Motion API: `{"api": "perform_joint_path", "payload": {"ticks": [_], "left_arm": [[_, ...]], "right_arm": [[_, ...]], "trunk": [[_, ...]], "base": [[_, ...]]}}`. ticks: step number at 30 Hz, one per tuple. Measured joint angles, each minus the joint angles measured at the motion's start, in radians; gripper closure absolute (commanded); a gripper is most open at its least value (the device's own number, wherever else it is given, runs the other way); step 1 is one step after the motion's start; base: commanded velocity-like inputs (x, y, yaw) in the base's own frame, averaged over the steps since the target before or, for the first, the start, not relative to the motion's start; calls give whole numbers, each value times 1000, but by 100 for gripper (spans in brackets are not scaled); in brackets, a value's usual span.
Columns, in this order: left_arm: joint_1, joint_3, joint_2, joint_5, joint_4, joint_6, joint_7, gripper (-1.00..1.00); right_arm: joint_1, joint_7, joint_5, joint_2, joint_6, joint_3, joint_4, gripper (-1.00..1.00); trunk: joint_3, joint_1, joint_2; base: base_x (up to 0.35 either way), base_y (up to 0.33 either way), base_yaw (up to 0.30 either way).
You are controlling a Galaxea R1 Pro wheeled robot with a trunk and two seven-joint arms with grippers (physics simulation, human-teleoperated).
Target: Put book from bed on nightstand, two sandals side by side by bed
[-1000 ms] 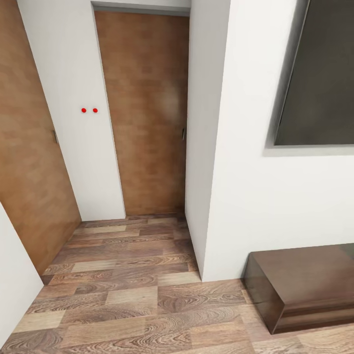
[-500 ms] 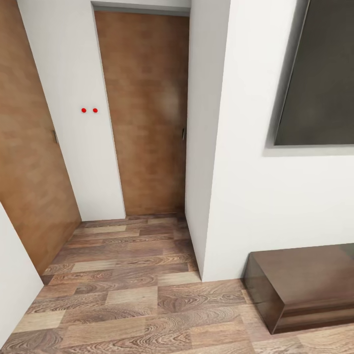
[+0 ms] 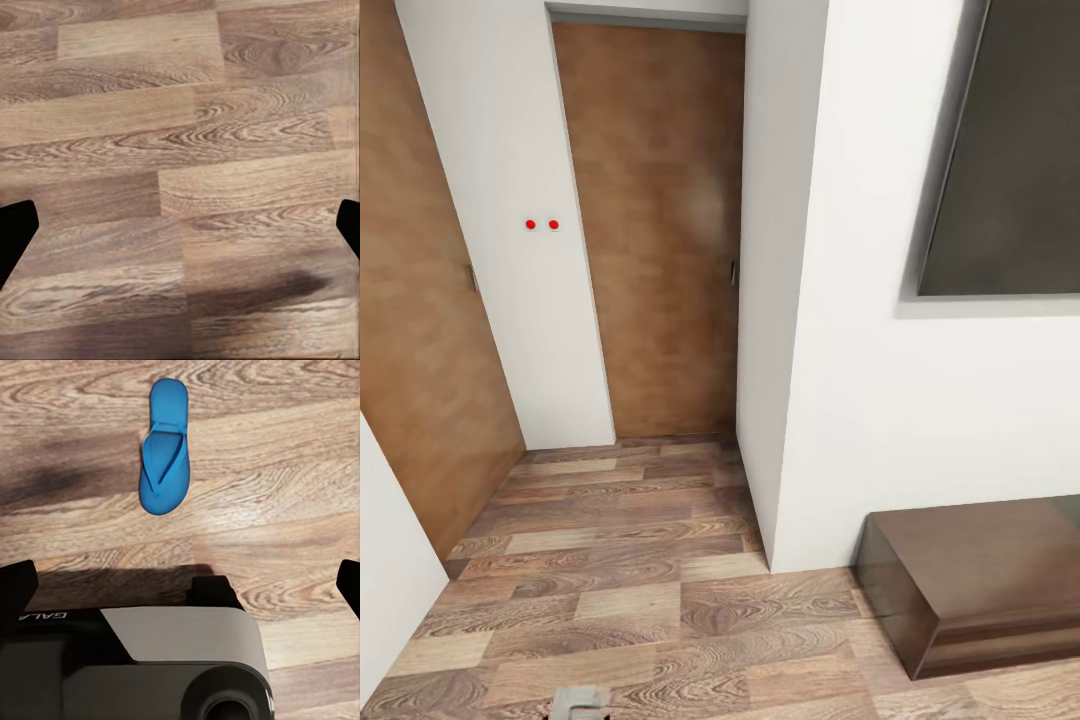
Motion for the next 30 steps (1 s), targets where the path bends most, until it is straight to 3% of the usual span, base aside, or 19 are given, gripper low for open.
{"api": "perform_joint_path", "payload": {"ticks": [3, 6, 12, 25, 30], "left_arm": [[0, 0, 0, -1, -127, 64, -1, -100], [1, 2, 0, 0, -192, 95, -4, -100], [1, 2, 1, 0, -232, 109, -19, -100], [5, 1, 1, 4, -233, 110, -32, -100], [5, 1, 1, 3, -227, 101, -32, -100]], "right_arm": [[0, 0, 0, -1, 0, 0, 0, -100], [1, 0, 0, -1, 0, 0, 0, -100], [1, 0, 1, -1, 0, 0, 0, -100], [0, 1, 1, 0, -2, 1, -1, -100], [0, 1, 1, 0, -2, 1, 0, -100]], "trunk": [[0, 0, 0], [0, 0, 0], [0, 0, 0], [0, 0, 0], [-16, 19, -35]], "base": [[0, 0, 0], [0, 0, 0], [0, 0, 0], [0, 0, 0], [0, 0, 0]]}}
